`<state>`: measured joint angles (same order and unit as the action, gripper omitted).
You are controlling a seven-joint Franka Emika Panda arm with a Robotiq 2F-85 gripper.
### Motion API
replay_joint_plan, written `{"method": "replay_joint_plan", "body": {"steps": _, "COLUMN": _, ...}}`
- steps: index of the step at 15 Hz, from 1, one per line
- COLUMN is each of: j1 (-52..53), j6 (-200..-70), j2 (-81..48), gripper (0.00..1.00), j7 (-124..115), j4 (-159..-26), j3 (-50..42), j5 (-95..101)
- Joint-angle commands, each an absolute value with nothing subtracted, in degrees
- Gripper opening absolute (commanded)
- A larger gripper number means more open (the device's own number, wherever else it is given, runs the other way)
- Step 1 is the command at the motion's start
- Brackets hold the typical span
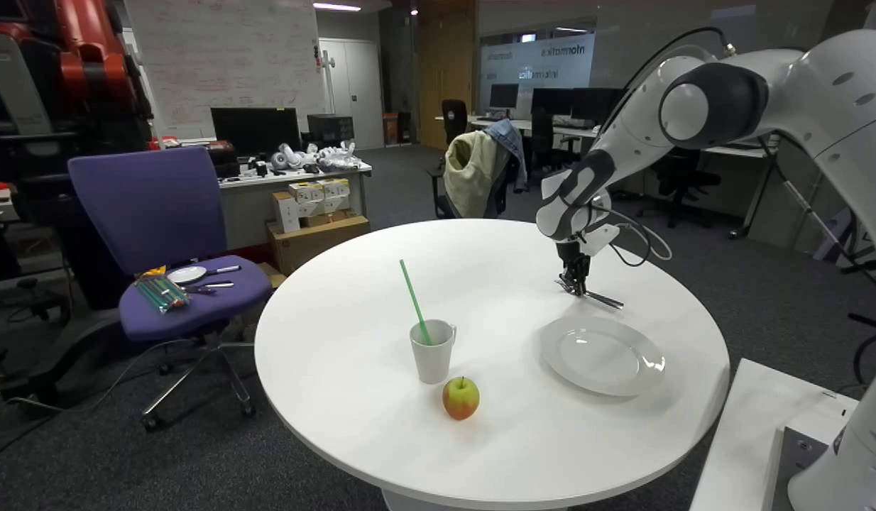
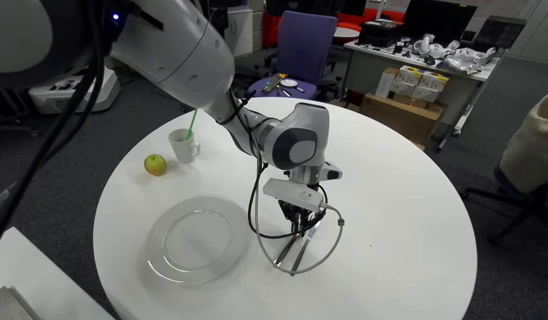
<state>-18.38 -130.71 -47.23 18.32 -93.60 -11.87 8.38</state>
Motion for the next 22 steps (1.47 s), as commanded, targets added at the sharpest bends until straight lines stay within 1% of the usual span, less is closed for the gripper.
{"method": "replay_joint_plan", "body": {"steps": 1, "j1": -20.3, "j6": -129.0, "j2": -46.9, "gripper": 0.51, "j7": 19.5, "j4": -92.4, "j3": -10.6, "j5": 8.0}}
{"method": "replay_joint_plan", "body": {"steps": 2, "j1": -20.6, "j6": -129.2, "j2": -46.3, "gripper": 0.60, "j7": 19.6, "j4": -92.9, "j3": -10.5, "j5": 7.7}}
{"method": "replay_joint_plan", "body": {"steps": 4, "j1": -21.1, "j6": -128.6, "j2": -42.2, "gripper": 0.73, "j7": 20.1, "j4": -96.4, "j3": -10.3, "j5": 6.9}}
{"method": "replay_joint_plan", "body": {"steps": 5, "j1": -21.3, "j6": -128.9, "j2": -40.2, "gripper": 0.82, "j7": 20.0, "j4": -98.1, "j3": -10.3, "j5": 6.5}}
{"method": "replay_joint_plan", "body": {"steps": 7, "j1": -21.5, "j6": -128.9, "j2": -34.7, "gripper": 0.95, "j7": 19.9, "j4": -102.1, "j3": -10.8, "j5": 6.2}}
{"method": "replay_joint_plan", "body": {"steps": 8, "j1": -21.6, "j6": -129.0, "j2": -32.8, "gripper": 1.00, "j7": 19.5, "j4": -103.3, "j3": -11.0, "j5": 6.0}}
{"method": "replay_joint_plan", "body": {"steps": 14, "j1": -20.7, "j6": -122.1, "j2": -16.2, "gripper": 1.00, "j7": 18.3, "j4": -117.1, "j3": -11.6, "j5": 3.4}}
{"method": "replay_joint_plan", "body": {"steps": 20, "j1": -15.8, "j6": -125.7, "j2": -1.5, "gripper": 1.00, "j7": 10.6, "j4": -135.7, "j3": -12.4, "j5": 7.0}}
{"method": "replay_joint_plan", "body": {"steps": 21, "j1": -16.8, "j6": -123.1, "j2": -9.1, "gripper": 1.00, "j7": 13.8, "j4": -127.4, "j3": -12.5, "j5": 4.8}}
{"method": "replay_joint_plan", "body": {"steps": 22, "j1": -16.0, "j6": -123.8, "j2": -7.1, "gripper": 1.00, "j7": 12.5, "j4": -130.1, "j3": -12.5, "j5": 5.4}}
